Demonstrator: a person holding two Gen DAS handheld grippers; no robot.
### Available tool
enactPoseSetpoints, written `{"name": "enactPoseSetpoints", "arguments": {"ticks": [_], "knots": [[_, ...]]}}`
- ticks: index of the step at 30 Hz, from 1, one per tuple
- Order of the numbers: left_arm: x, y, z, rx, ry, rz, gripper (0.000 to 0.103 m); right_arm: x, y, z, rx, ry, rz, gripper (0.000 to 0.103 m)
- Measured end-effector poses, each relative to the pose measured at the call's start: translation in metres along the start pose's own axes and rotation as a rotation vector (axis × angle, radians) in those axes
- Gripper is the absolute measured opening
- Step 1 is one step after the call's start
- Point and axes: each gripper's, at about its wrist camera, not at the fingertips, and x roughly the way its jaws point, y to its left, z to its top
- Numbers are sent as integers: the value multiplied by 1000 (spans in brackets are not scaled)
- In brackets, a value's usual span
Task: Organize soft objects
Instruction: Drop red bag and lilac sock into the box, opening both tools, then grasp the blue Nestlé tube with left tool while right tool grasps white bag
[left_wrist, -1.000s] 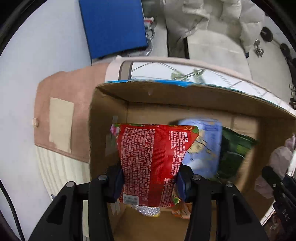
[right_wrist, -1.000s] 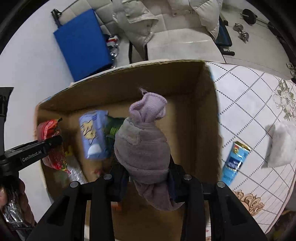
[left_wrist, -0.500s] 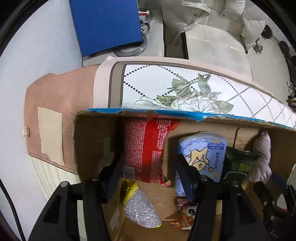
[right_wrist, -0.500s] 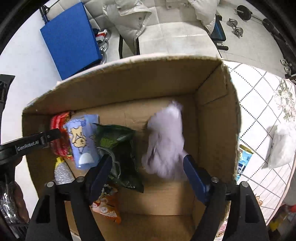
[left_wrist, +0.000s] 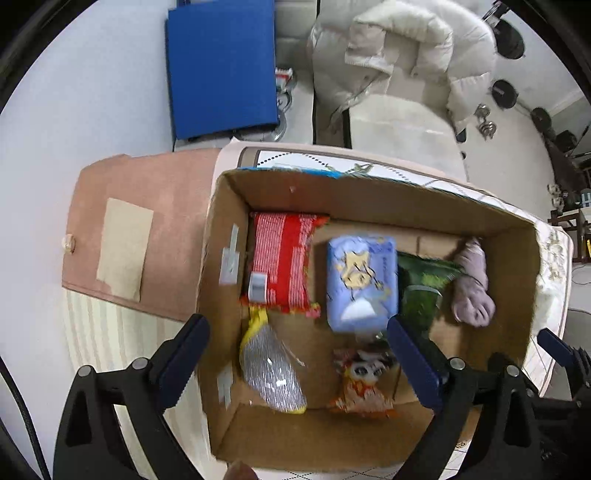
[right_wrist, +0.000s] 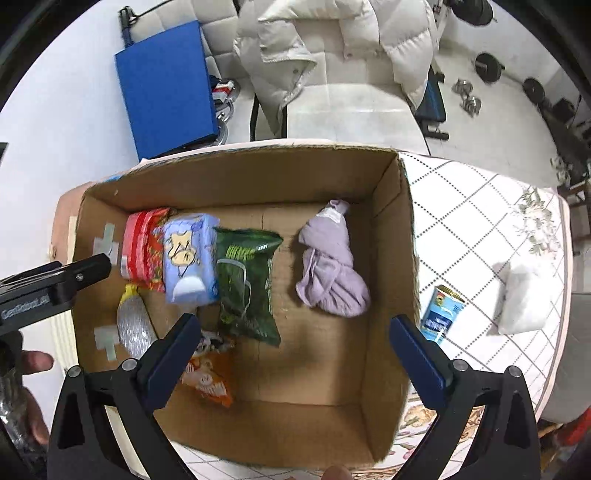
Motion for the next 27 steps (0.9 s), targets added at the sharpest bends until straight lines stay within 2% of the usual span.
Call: {"name": "enactPoseSetpoints", "arguments": {"ticks": [7, 12, 19, 27], "knots": [[-42, -4, -54, 8, -118, 9, 99, -26, 1, -43, -11, -38, 30, 103], [-69, -9, -86, 12, -194, 17, 103, -57, 6, -78, -47, -106, 15, 103], [-102, -10, -126, -4, -249, 1, 103, -106, 0, -111, -39, -180, 47, 103], [-137, -14, -161, -5, -308, 15, 103, -156, -5, -147, -53, -265, 59, 103]]}}
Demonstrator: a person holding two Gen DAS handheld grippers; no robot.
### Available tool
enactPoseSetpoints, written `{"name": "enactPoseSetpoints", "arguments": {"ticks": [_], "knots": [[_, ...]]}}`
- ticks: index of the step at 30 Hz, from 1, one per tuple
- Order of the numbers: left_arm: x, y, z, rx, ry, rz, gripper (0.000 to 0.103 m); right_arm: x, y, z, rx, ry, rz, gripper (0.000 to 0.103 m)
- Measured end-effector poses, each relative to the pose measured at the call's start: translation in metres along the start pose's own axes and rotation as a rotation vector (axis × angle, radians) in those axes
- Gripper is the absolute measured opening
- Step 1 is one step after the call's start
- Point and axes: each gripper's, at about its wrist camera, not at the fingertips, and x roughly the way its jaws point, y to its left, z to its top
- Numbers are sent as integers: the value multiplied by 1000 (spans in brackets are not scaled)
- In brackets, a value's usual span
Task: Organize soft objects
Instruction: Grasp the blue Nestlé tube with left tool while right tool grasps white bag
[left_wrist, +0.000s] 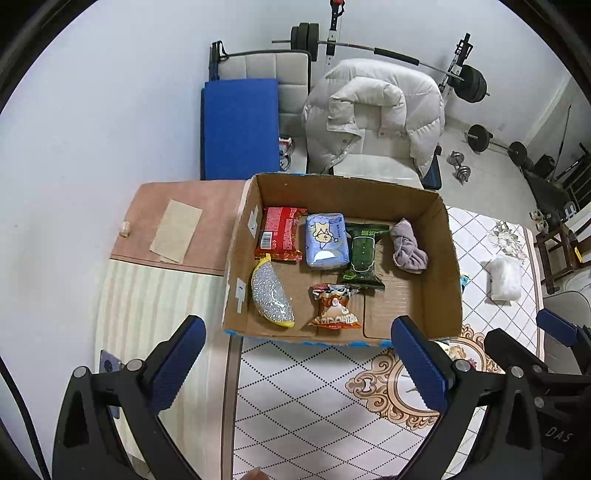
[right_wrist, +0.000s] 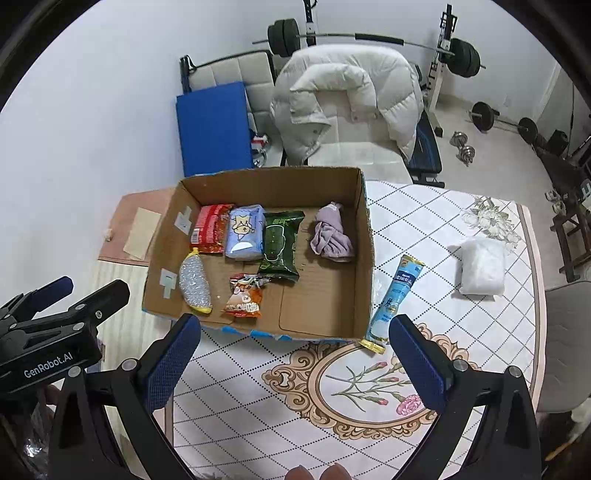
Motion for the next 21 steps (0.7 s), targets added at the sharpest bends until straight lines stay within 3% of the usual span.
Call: {"name": "enactPoseSetpoints", "arguments": {"ticks": [7, 9, 12, 15, 18, 21], "knots": [[-16, -11, -6, 3, -14, 8, 103, -11, -8, -10, 9, 3, 30, 103], [-13, -24, -2, 22, -5, 18, 103, -10, -20, -11, 29, 17, 59, 103], [-5, -56, 6, 61, 23, -25, 103, -11, -55, -8, 97, 35, 81, 103], [12, -110, 20, 141, 44, -50, 103, -13, -107, -2, 169, 33, 28, 103], [43, -181, 34, 284, 106, -93, 103, -12, -167, 3, 235, 39, -44, 103], [94, -259, 44, 470, 242, -111, 102, -1, -227, 8, 287, 72, -112, 103]]}}
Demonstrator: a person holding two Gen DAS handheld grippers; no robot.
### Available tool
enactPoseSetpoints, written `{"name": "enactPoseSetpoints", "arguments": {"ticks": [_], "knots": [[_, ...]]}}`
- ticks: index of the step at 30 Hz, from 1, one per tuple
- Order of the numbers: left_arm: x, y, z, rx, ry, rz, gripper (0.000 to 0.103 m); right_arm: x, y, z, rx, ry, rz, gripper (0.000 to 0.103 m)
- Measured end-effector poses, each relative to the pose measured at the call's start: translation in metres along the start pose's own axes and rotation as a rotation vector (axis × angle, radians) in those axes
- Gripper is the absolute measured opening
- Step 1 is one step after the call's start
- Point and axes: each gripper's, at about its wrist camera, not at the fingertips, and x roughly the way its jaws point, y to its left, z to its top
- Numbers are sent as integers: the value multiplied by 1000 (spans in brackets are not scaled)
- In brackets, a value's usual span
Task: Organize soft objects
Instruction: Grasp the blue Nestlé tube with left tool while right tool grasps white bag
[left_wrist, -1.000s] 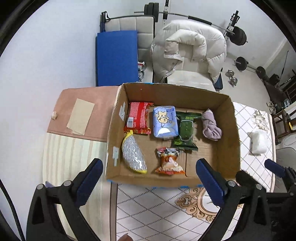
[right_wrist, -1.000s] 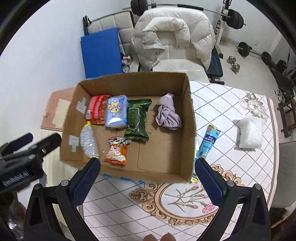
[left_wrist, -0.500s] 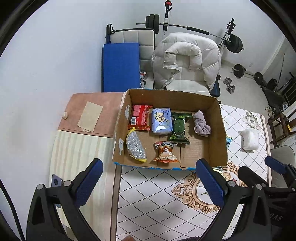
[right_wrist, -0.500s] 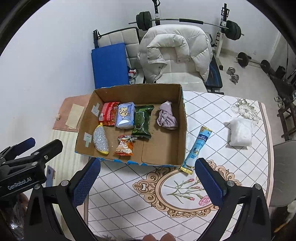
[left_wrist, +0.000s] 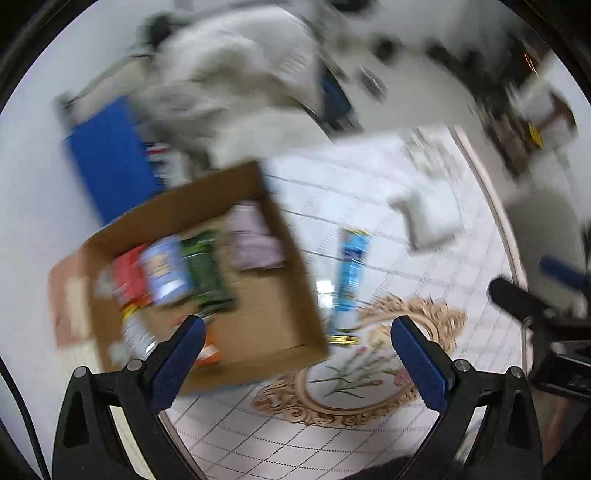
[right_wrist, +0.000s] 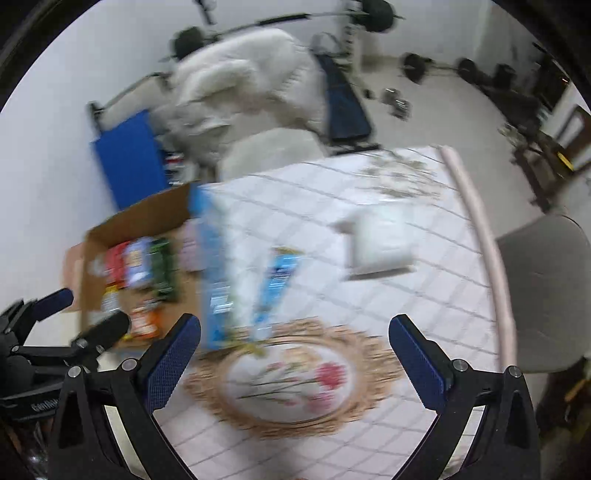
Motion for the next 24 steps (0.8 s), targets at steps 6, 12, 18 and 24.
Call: {"name": "enactPoseSetpoints", "arguments": {"ticks": [6, 12, 18, 24], "knots": [[107, -75, 63, 225, 252, 108, 94, 42, -90, 35, 91, 75, -51, 103], [185, -103, 69, 299, 438, 193, 91, 82, -135, 65, 119, 134, -54, 103], [226, -107, 65, 269, 527, 193, 88, 137, -141, 92, 101, 227, -30, 103], [238, -82, 53, 78, 567, 103, 37, 199, -135, 104, 106, 351, 24, 103]]}}
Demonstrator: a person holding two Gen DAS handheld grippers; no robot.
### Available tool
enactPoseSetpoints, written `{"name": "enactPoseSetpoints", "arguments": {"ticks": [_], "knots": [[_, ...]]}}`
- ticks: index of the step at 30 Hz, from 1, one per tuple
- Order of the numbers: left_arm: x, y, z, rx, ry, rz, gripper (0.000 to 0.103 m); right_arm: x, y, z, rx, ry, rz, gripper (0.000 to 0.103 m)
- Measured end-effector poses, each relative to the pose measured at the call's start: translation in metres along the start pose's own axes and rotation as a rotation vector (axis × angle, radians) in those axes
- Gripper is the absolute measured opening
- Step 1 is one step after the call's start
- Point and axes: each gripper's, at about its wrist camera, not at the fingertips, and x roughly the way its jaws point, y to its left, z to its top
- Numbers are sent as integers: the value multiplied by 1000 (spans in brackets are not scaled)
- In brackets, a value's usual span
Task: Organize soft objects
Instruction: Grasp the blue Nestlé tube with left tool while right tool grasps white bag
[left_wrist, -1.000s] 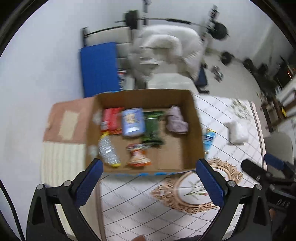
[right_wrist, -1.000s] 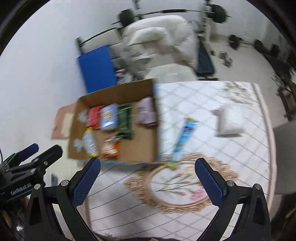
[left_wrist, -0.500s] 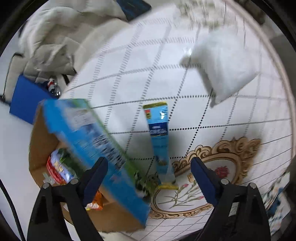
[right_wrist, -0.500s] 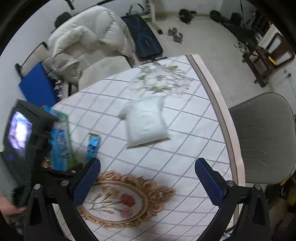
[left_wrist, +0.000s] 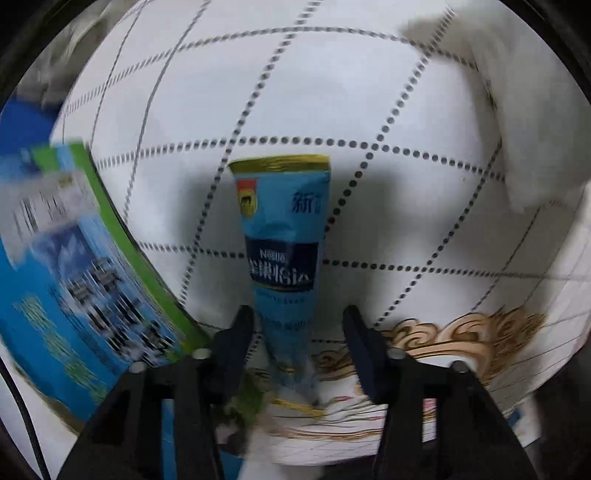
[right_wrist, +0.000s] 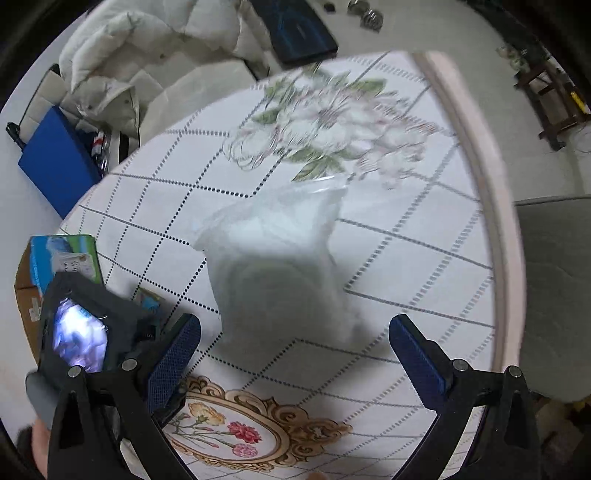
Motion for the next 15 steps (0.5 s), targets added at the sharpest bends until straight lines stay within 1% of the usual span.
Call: {"name": "enactPoseSetpoints", "arguments": {"ticks": [1, 3, 4, 9, 10, 11, 13, 15], "knots": [[1, 4, -3, -31, -3, -27, 30, 8, 3, 4, -6, 17, 2, 103], [3, 13, -9, -103, -15, -92, 25, 22, 9, 11, -23, 43, -5, 103], [4, 15, -12, -124, -22, -113, 21, 29, 12, 14, -35, 59, -18, 103], [3, 27, -32, -195, -78, -186, 14, 63, 24, 19, -82, 140, -75, 103], [1, 30, -35, -207, -91, -193, 14, 67, 26, 17, -98, 166, -71, 98], [-2, 32, -39, -213, -108, -198, 14, 70, 26, 15, -101, 162, -80, 85], [-10, 37, -50, -224, -145, -203, 14, 66, 23, 9, -89, 138, -64, 79], [-19, 40, -58, -230, -174, -225, 14, 61, 21, 3, -83, 119, -62, 71]]}}
